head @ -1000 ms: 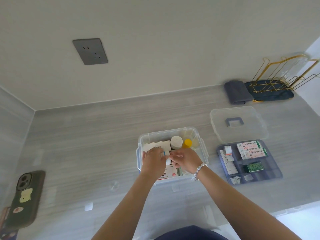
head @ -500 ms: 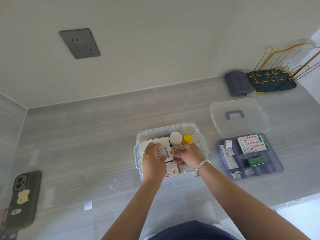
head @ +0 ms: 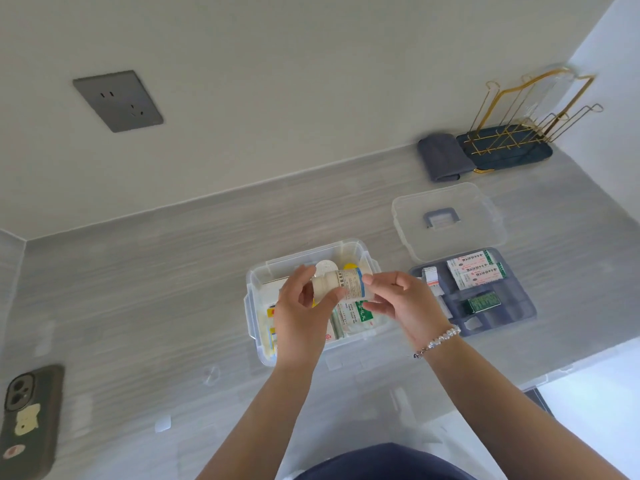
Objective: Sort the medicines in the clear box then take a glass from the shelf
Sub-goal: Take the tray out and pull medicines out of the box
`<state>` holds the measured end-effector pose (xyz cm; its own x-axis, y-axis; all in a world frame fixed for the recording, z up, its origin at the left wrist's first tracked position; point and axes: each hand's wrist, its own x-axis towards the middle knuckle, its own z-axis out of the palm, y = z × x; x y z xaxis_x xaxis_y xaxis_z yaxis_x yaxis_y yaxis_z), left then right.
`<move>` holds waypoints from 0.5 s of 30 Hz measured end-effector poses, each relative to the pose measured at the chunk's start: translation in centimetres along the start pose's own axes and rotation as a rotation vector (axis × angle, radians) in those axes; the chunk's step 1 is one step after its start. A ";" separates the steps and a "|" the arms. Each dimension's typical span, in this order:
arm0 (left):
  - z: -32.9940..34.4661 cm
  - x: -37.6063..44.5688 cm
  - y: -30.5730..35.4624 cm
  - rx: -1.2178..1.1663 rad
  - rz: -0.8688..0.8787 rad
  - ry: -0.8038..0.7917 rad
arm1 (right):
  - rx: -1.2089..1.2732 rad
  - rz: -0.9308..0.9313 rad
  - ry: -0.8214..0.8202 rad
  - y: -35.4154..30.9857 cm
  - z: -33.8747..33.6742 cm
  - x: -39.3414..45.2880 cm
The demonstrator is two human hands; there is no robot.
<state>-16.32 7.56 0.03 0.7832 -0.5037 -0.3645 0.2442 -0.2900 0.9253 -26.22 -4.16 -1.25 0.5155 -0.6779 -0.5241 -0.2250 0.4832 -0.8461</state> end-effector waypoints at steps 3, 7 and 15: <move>2.3 -0.5 0.1 -0.063 -0.009 -0.070 | 0.162 0.035 -0.022 0.2 -2.8 -0.5; 6.4 -0.8 0.1 -0.070 -0.024 -0.170 | 0.280 0.033 -0.087 0.7 -6.8 -1.2; 13.0 -0.7 -0.9 -0.045 -0.101 -0.273 | 0.043 0.121 -0.182 1.2 -14.4 -0.4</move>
<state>-24.49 -2.44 -1.89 0.5726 -0.6760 -0.4638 0.3425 -0.3168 0.8845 -38.62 -11.37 -3.43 0.6288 -0.5042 -0.5920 -0.2607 0.5806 -0.7713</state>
